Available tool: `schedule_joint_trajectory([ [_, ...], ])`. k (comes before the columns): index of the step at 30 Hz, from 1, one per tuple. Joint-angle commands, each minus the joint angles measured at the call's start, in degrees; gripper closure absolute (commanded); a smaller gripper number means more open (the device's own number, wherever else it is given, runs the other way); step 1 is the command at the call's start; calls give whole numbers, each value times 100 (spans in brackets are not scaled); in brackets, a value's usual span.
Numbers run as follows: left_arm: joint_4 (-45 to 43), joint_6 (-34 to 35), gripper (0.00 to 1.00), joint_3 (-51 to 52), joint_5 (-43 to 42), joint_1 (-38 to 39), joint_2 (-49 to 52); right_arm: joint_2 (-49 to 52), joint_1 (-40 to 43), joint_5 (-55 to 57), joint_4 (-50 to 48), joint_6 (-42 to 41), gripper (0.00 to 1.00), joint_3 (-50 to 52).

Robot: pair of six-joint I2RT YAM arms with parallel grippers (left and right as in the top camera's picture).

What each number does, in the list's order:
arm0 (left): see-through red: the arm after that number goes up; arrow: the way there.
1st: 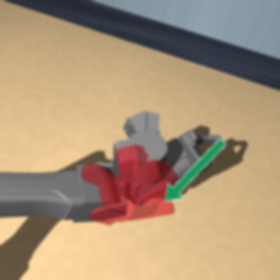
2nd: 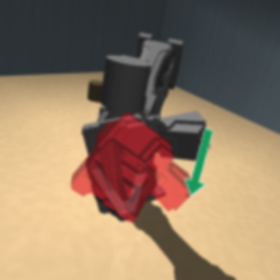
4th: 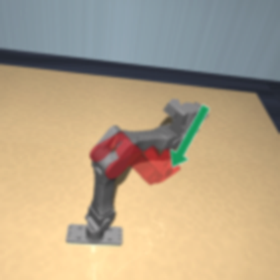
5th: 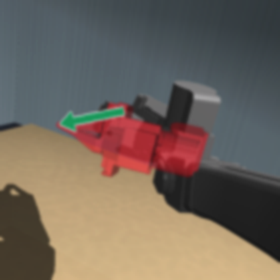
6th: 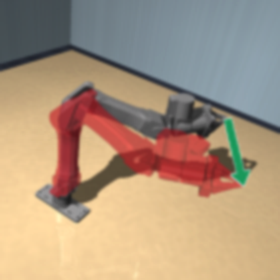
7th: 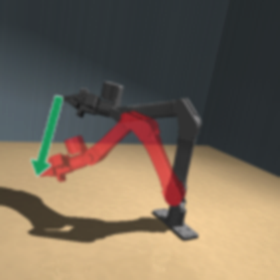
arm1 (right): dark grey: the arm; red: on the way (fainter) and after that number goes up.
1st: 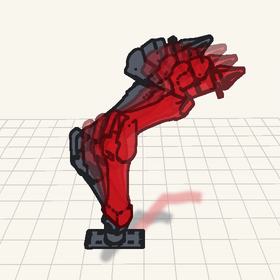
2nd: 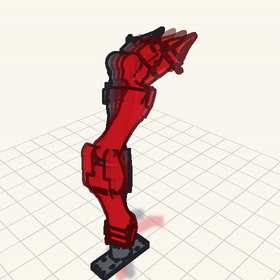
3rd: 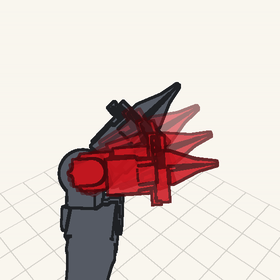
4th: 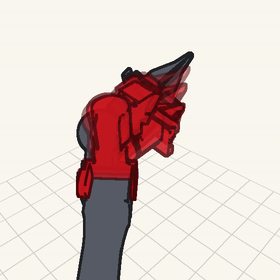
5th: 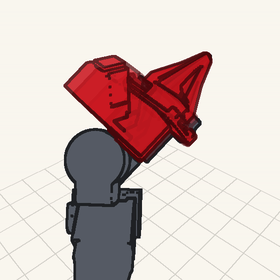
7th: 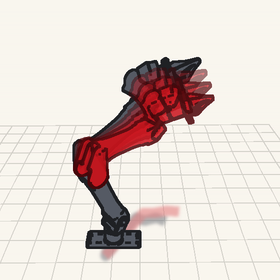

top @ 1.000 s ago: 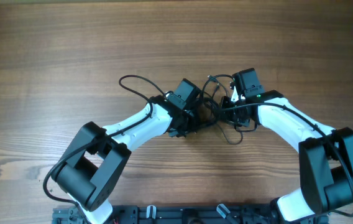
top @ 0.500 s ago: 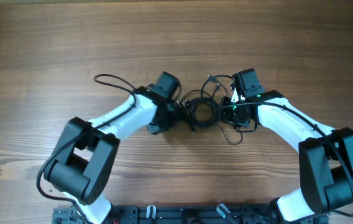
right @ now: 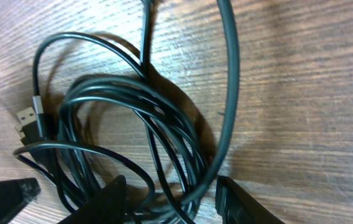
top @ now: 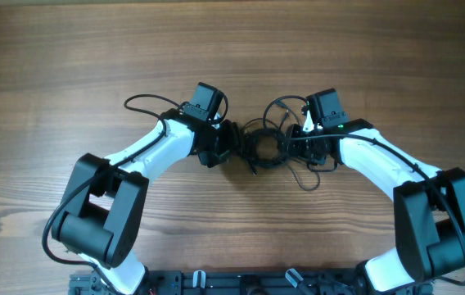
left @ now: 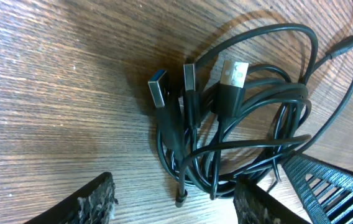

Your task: Untangle cables

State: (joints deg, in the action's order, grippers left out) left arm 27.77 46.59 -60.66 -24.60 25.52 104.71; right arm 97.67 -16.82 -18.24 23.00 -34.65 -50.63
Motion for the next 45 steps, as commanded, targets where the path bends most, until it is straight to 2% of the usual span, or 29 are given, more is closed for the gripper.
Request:
schedule_joint_trajectory([
  [1,-116,76,37,-31,-153,48,81,85,24,-101,-101,-2,51,7],
  [4,-354,79,38,-31,-151,168,146,85,24,-87,-94,-7,54,7],
  [7,-568,83,39,-31,-146,275,210,85,24,-92,-59,-201,64,7],
  [12,-592,74,45,-31,186,428,398,85,24,-111,164,-297,65,7],
  [13,-525,74,53,-31,361,426,422,85,24,-111,262,-286,66,7],
  [16,-354,24,92,-31,942,400,422,85,28,46,413,-284,67,7],
  [17,-334,9,96,-31,1054,348,422,85,28,70,409,-286,67,7],
  [20,-181,-103,96,-33,1071,55,380,85,28,90,417,-291,69,7],
  [21,-129,-195,96,-33,1073,-39,343,85,28,142,439,-306,77,7],
  [22,-46,-402,96,-33,1069,-199,245,85,28,243,505,-308,96,7],
  [26,188,-975,96,-33,966,-787,-326,85,28,671,752,-455,96,7],
  [30,184,-1464,96,-33,177,-1252,-1032,85,28,671,748,-450,96,7],
  [32,199,-1491,96,-33,-103,-1370,-1259,85,28,295,562,-387,95,7],
  [33,203,-1493,96,-33,-474,-1375,-1377,85,28,-916,-31,306,76,7],
  [34,181,-1493,96,-33,-695,-1375,-1379,85,28,-1419,-273,481,64,7],
  [37,-15,-1777,96,-33,-1499,-1375,-1381,85,28,-2734,-1038,612,44,7],
  [40,-317,-1788,96,-33,-2168,-1377,-1386,85,28,-3445,-1639,592,38,7],
  [45,-393,-1788,96,-33,-2350,-1377,-1386,85,28,-3545,-1917,238,34,7],
])
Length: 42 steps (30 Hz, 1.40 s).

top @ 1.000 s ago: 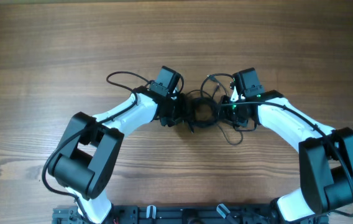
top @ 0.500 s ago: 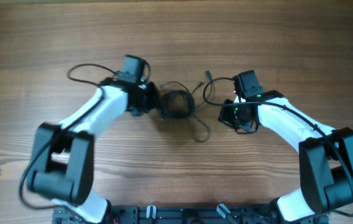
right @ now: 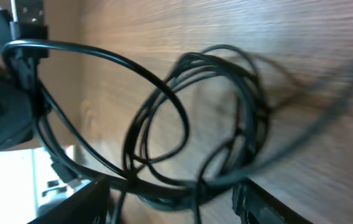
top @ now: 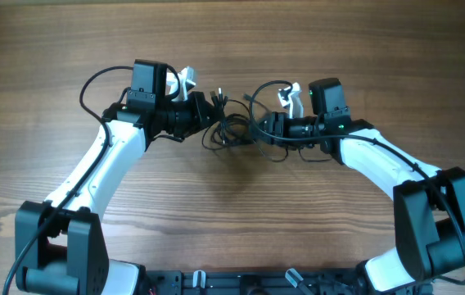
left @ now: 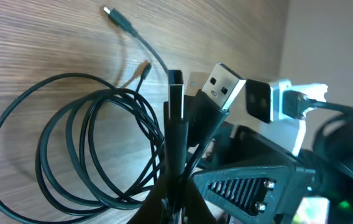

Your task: Untangle cables

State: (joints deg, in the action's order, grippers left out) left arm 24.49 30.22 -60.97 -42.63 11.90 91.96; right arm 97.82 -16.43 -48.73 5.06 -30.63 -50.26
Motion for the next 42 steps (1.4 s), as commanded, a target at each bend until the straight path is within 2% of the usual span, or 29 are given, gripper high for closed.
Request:
schedule_joint_trajectory([
  [1,-120,-151,96,-2,-660,-15,-111,70,-11,-490,-157,-238,35,-31],
  [2,-192,-149,96,-2,-776,-15,-111,70,-11,-448,-164,-310,40,-31],
  [5,-317,-129,96,-2,-898,-22,-111,70,-11,-363,-138,-433,83,-31],
  [6,-310,-129,96,-2,-901,-31,-111,70,-11,-354,-114,-428,93,-31],
  [7,-306,-129,96,-2,-898,-31,-111,70,-11,-302,-68,-431,96,-31],
  [12,-136,-155,96,-2,-621,-33,-111,70,-11,898,1051,-444,96,-31],
  [17,525,-151,96,-2,1270,-63,-111,70,-11,2540,2402,-481,96,-31],
  [20,776,-151,96,-2,1843,-151,-111,70,-11,2988,2704,-546,96,-31],
  [24,949,-151,96,-2,1937,-514,-111,70,-11,3073,2741,-549,96,-31],
  [29,1196,-153,96,-2,1910,-1325,-111,66,57,3132,2756,-540,96,-31],
  [32,1338,-157,96,-2,1327,-1676,-111,66,76,2695,2546,-387,96,-31],
  [34,1351,-424,36,-2,658,-1687,-111,66,74,2022,2173,-33,96,-31],
  [35,1353,-433,12,-2,599,-1648,-111,66,74,1886,2081,-52,95,-31],
  [36,1353,-435,1,-2,603,-1558,-111,66,74,1864,2044,-105,95,-31],
  [39,1349,-490,5,-2,610,-1266,-111,66,74,1893,2011,-83,94,-31],
  [42,1270,-776,17,-2,872,-848,-109,66,74,1915,2011,-83,93,-31],
])
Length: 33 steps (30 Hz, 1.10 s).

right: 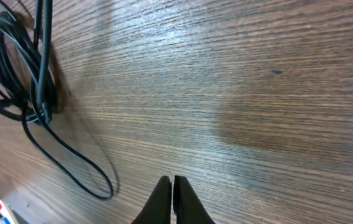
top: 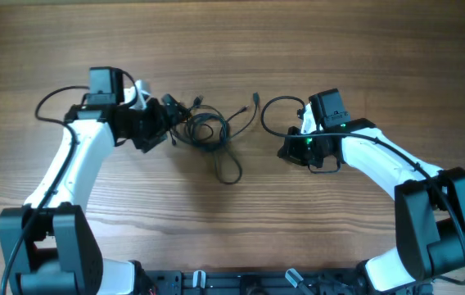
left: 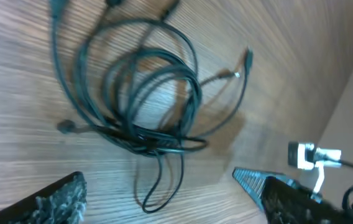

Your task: Untangle cables

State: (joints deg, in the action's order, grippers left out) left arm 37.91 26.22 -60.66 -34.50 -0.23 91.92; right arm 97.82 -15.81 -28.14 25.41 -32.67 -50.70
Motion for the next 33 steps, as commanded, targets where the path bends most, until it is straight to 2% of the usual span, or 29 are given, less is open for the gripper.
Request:
schedule_joint_trajectory([
  [1,-105,-376,20,-33,251,490,-105,66,13,-144,-22,120,93,13],
  [6,-398,-380,38,-33,1130,1154,-105,66,13,11,63,118,92,13],
  [14,-1910,-651,31,-33,1305,1915,-129,66,15,254,330,105,91,13],
  [19,-2326,-651,30,-33,2420,2356,122,66,15,391,487,109,88,13],
  [22,-2433,-649,33,-33,2465,2496,409,66,15,374,490,103,88,13],
  [23,-2424,-632,37,-33,2568,2527,551,66,15,374,492,105,87,13],
  [26,-2400,-584,42,-33,2747,2524,804,66,15,374,511,103,87,13],
  [33,-2319,-433,46,-33,3101,2520,1292,66,15,374,516,105,87,13],
])
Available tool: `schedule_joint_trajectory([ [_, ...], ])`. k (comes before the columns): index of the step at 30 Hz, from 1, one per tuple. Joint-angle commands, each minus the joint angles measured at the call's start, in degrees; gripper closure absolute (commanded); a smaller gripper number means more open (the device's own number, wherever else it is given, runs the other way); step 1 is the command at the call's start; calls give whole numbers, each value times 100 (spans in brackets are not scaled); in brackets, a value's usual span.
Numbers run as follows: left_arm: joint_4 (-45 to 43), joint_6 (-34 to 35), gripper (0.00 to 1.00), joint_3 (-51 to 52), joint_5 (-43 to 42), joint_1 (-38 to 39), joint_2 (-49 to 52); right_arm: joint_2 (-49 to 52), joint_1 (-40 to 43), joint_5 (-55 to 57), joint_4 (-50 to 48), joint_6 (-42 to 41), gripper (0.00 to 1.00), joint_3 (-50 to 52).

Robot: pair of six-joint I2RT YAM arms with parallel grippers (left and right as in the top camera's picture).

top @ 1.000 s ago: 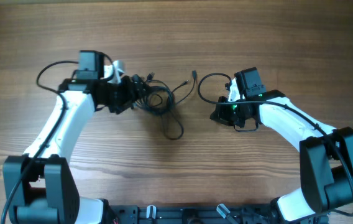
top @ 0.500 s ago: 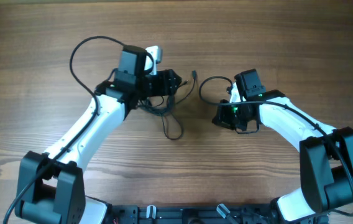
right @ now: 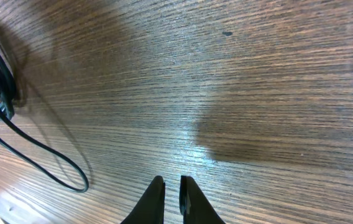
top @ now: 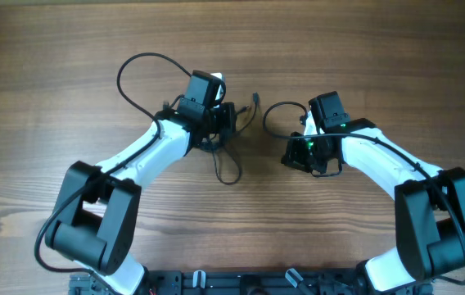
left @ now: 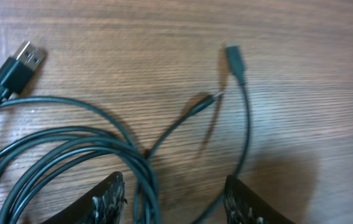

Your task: Untangle cables

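Note:
Black cables lie in a tangled coil [top: 208, 131] left of the table's middle, with a tail looping toward me [top: 231, 174]. The left wrist view shows coil strands [left: 71, 152], a USB-A plug [left: 18, 65], a slim plug [left: 235, 61] and a thin tip [left: 204, 102]. My left gripper [top: 220, 123] [left: 176, 202] is open over the coil, and strands run between its fingers. My right gripper [top: 291, 153] [right: 172, 199] rests right of the tail, its jaws a narrow gap apart and empty. Coil strands show at that view's left edge.
The wooden table [top: 380, 49] bears only the cables and arms. The arms' own black leads arch beside them, the left arm's lead [top: 130, 70] and the right arm's lead [top: 275, 111].
My left gripper was open at the far left, away from the coil; now it stands open over the coil's right side. The right jaws have parted slightly. The coil lies where it was.
Both grippers stood open around the bundle at the table's middle. Then the left was shut on plug ends, raised, with the right's fingers around strands. Then the coil lay left of middle, left gripper open, right shut and apart. Now the left is back over it.

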State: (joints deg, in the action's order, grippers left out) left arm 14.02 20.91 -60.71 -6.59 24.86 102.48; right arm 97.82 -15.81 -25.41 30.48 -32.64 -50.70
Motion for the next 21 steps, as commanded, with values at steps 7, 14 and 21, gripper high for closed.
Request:
schedule_joint_trajectory([
  [7,140,227,46,-28,348,11,610,66,15,98,11,103,87,13],
  [14,52,361,52,-26,348,13,632,66,15,94,11,103,87,13],
  [21,4,680,57,-26,258,17,887,66,15,28,7,103,87,13],
])
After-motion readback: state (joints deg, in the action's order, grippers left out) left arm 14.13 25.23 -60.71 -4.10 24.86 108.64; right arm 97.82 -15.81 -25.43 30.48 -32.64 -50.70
